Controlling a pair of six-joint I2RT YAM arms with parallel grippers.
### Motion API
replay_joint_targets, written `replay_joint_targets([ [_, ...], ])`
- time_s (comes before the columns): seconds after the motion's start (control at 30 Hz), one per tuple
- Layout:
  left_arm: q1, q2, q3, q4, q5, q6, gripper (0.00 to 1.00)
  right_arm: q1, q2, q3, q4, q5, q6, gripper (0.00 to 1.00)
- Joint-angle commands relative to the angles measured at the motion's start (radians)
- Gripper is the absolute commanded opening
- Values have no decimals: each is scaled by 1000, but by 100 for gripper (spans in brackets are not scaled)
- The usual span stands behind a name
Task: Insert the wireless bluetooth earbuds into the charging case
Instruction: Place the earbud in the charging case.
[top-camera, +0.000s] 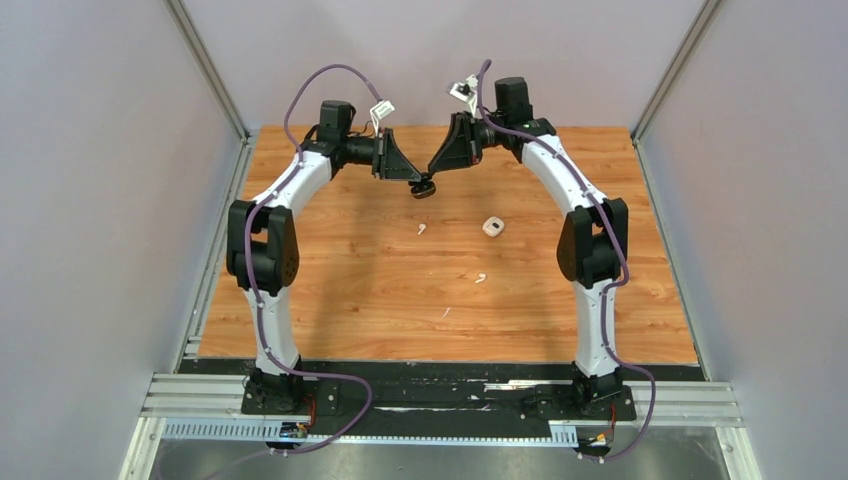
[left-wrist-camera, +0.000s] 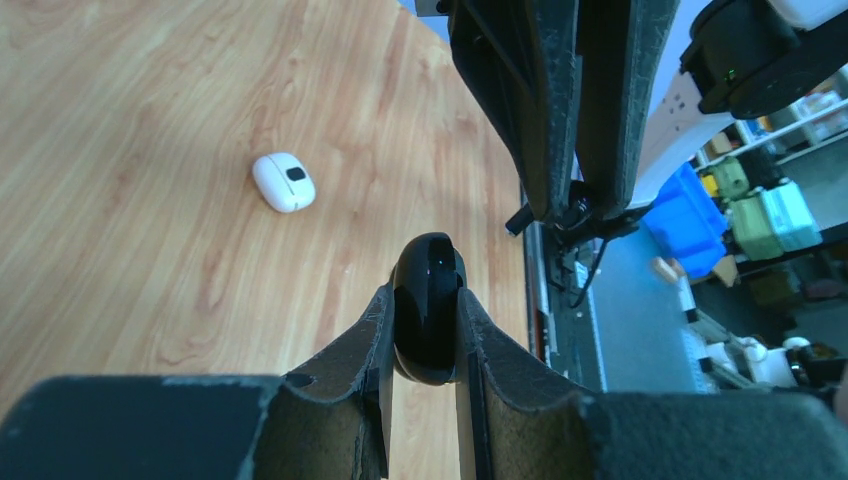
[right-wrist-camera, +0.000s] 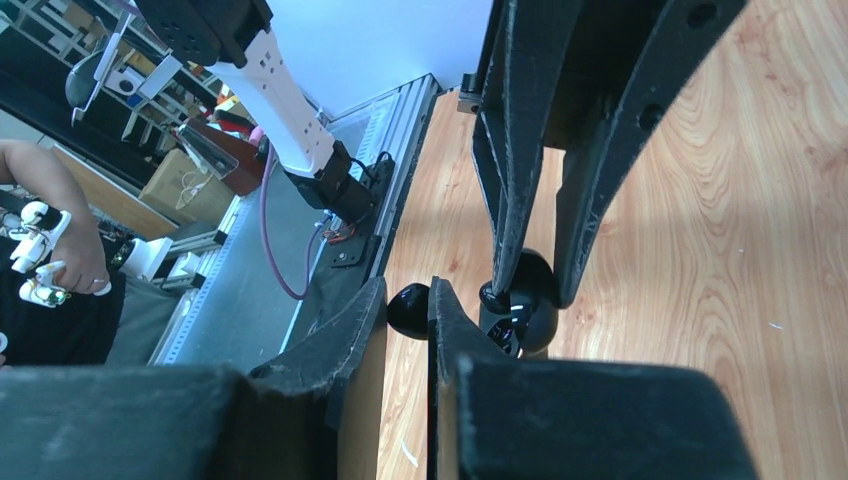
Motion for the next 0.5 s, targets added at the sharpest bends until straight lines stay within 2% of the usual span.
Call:
replay_joint_targets([
  [0.0,4,-62,-56,280,61,-232,0,14,-3,32,45,-92,-6,0],
  [0.1,4,-69,-102,448,59,-370,0,18,-11,15,44,-69,-14,0],
  [0.23,4,-53,-155,785,54,-702,0,18,-26,-10,43,-36,-30,0],
  [0.27,4,-46,-155,825,54,-722,0,19,-31,-16,43,-29,-37,0],
  [0.47,4,-47,-151,827,61,-723,0,15,-50,-27,26,16,-81,0],
])
